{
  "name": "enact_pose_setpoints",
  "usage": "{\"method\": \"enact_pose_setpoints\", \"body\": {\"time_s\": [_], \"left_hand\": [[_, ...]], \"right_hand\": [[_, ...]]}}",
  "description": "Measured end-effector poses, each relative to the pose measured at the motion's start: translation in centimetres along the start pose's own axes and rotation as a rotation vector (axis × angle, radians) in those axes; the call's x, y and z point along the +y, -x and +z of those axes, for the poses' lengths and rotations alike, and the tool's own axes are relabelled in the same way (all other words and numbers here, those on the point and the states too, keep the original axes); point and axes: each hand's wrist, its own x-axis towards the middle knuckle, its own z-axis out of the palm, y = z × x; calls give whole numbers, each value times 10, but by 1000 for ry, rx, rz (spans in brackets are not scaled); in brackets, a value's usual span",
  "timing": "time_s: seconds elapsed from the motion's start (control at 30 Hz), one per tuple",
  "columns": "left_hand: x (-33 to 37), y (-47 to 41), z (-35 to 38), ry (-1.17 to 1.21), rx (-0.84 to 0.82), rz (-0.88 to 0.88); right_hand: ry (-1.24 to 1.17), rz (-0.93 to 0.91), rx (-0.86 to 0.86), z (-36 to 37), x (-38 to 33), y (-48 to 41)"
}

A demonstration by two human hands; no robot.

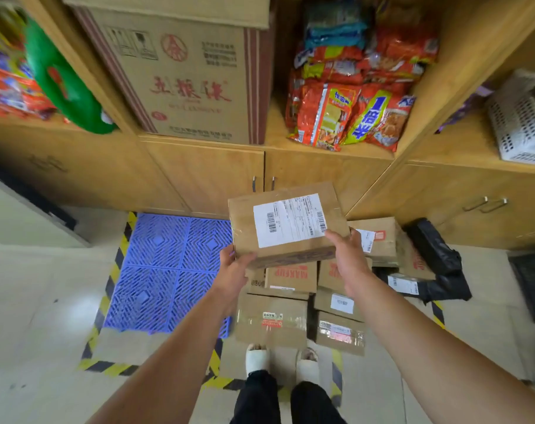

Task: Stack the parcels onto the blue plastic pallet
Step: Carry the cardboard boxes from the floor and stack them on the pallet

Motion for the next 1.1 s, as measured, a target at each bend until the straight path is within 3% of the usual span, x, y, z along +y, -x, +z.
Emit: {"method": "enact_pose_setpoints", "body": {"time_s": [0.13,0.4,0.6,0.9,1.1], "left_hand": [[-2,48,-16,51,15,22],[-37,121,-37,113,97,77],[-93,174,-51,194,284,62],[-156,246,-110,372,480,63],[-175,267,-179,418,467,96]], "right_hand": [[-28,-89,-24,2,-4,46],[14,-89,-113,-8,33,103],[99,-117,-247,-6,66,137],[210,-184,-399,42,97,206],[240,-185,-454,100,113,252]]}}
